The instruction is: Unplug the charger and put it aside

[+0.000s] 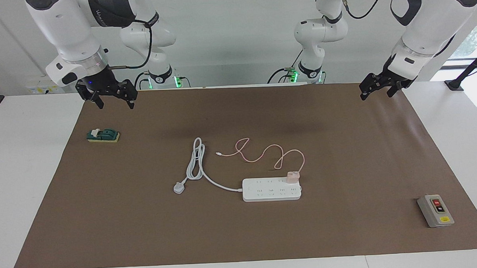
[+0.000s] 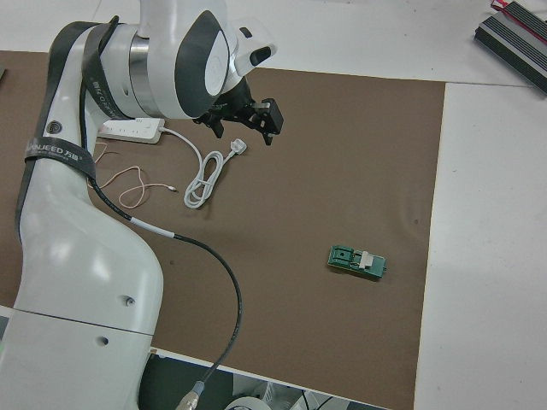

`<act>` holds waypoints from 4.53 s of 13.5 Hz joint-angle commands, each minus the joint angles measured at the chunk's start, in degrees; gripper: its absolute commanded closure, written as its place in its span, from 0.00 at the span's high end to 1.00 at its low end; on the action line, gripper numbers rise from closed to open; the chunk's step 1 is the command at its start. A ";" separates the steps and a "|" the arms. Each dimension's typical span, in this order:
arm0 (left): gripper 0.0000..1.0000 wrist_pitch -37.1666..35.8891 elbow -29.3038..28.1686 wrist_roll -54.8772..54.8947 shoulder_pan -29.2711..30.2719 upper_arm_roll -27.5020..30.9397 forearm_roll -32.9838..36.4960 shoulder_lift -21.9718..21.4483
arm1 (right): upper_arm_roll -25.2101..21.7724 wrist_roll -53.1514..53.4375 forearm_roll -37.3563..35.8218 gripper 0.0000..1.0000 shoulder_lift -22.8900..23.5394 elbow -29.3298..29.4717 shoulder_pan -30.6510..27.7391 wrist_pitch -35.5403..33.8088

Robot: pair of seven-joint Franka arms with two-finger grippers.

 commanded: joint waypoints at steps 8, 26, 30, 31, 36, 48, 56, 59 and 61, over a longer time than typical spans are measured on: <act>1.00 3.49 -2.00 -0.30 -0.71 0.26 -0.55 -1.80 | 0.59 0.82 0.80 1.00 -1.14 -0.84 -0.95 -0.89; 1.00 15.88 -4.21 -78.48 -4.75 0.26 -4.41 7.06 | 0.94 30.31 0.27 1.00 -1.14 -1.28 -0.60 2.18; 1.00 18.85 2.39 -88.17 -6.77 0.70 -4.77 16.13 | 1.03 32.81 0.36 1.00 -1.32 -1.46 -0.60 1.83; 1.00 21.83 2.22 -90.02 -6.86 0.70 -4.69 16.92 | 1.03 34.64 0.36 1.00 -1.32 -1.54 -0.60 2.09; 1.00 31.61 2.22 -95.21 -10.71 0.79 -4.07 24.73 | 1.20 49.66 0.62 1.00 -1.93 -2.51 0.10 2.18; 1.00 40.14 -0.50 -100.59 -17.84 0.79 -1.87 28.70 | 1.73 79.44 17.83 1.00 6.48 -0.51 5.11 10.53; 1.00 43.03 -0.50 -104.37 -20.39 0.79 -1.08 29.84 | 1.73 101.27 18.81 1.00 18.89 5.85 14.07 25.89; 1.00 43.13 -0.59 -104.45 -20.75 0.88 -0.99 29.84 | 1.73 101.01 19.60 1.00 24.24 6.72 16.19 30.03; 1.00 43.57 -0.94 -104.54 -20.83 0.88 -0.99 29.84 | 1.90 98.74 19.78 1.00 28.72 9.25 17.59 31.27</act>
